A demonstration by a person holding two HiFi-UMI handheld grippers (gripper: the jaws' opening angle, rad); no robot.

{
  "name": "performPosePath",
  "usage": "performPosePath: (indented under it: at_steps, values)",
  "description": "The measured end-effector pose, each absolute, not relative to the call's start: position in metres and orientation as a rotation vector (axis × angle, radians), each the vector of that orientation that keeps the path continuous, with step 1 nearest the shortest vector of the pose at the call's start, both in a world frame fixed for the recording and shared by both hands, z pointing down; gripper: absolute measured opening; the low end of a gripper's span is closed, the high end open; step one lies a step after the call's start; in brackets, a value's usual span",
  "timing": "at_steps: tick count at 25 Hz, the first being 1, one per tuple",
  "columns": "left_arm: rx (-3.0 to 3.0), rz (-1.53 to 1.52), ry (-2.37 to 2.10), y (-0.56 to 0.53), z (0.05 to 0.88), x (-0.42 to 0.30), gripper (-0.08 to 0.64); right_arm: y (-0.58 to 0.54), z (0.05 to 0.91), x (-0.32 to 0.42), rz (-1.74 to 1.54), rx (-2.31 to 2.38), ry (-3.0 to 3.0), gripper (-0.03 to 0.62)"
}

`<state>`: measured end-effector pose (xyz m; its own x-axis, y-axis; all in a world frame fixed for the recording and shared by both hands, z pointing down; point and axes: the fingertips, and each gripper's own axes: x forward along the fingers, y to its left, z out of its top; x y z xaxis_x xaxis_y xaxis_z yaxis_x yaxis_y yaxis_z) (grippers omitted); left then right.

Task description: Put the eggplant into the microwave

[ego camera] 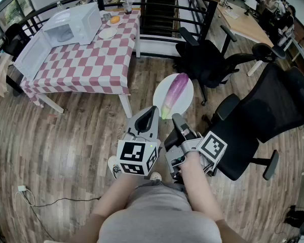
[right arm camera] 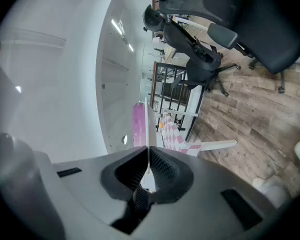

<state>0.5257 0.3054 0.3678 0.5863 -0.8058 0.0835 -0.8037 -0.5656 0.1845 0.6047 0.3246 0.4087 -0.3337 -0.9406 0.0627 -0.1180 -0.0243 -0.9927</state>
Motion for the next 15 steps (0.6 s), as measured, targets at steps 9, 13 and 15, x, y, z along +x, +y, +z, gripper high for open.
performPosePath:
  at_steps: [9,13,15]
  values:
    - [2.649,0.006,-1.328,0.29,0.367,0.514,0.005,0.304,0.406,0.59,-1.425,-1.153,1.542,0.034]
    - [2.652,0.007,-1.321,0.279,0.366,0.502,0.005,0.294,0.402,0.576,-1.422,-1.157,1.545,0.034]
    - [2.651,0.011,-1.32,0.274,0.366,0.494,0.005,0.289,0.402,0.57,-1.43,-1.151,1.525,0.034]
